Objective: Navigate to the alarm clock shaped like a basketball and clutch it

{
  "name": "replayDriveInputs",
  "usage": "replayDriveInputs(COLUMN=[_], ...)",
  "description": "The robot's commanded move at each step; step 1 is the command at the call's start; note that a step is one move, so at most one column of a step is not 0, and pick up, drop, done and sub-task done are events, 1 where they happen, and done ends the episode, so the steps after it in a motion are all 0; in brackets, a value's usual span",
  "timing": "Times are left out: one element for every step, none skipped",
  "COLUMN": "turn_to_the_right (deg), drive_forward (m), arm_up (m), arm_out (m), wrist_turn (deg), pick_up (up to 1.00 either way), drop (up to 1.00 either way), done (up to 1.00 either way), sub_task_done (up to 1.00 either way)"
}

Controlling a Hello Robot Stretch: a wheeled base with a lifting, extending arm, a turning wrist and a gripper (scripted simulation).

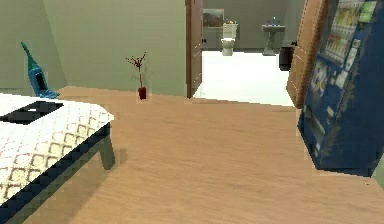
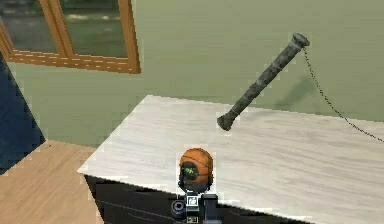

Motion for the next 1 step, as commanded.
replayDriveInputs(turn_to_the_right=[0.0], drive_forward=[0.00], arm_up=[0.00], arm_out=[0.00], wrist_turn=[0.0], pick_up=[1.00], drop=[0.00], done=[0.00], sub_task_done=[0.00])
